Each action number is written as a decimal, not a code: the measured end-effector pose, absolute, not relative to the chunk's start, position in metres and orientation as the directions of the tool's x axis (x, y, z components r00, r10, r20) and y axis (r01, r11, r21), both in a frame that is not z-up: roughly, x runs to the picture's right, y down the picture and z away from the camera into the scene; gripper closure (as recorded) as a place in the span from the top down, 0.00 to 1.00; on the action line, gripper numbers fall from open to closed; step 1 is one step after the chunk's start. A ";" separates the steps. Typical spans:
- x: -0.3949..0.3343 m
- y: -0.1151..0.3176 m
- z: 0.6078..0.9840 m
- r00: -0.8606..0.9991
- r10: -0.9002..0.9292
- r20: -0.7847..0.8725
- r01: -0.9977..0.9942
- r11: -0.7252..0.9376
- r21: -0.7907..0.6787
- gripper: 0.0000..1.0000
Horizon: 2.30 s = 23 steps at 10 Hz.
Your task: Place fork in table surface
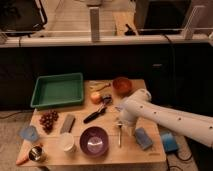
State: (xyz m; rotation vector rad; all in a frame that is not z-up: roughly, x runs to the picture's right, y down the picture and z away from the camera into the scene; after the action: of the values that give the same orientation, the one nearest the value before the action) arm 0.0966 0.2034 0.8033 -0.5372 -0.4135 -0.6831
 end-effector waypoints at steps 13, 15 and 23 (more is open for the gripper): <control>0.101 0.201 0.823 0.716 -0.407 0.567 0.655 0.674 -0.343 0.80; 0.101 0.199 0.826 0.719 -0.399 0.570 0.650 0.676 -0.348 0.80; 0.103 0.189 0.834 0.733 -0.373 0.569 0.632 0.682 -0.367 0.80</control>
State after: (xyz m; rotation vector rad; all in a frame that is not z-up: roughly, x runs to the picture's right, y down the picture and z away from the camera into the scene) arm 0.1034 0.1892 0.8339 -0.5828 -0.4803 -0.5889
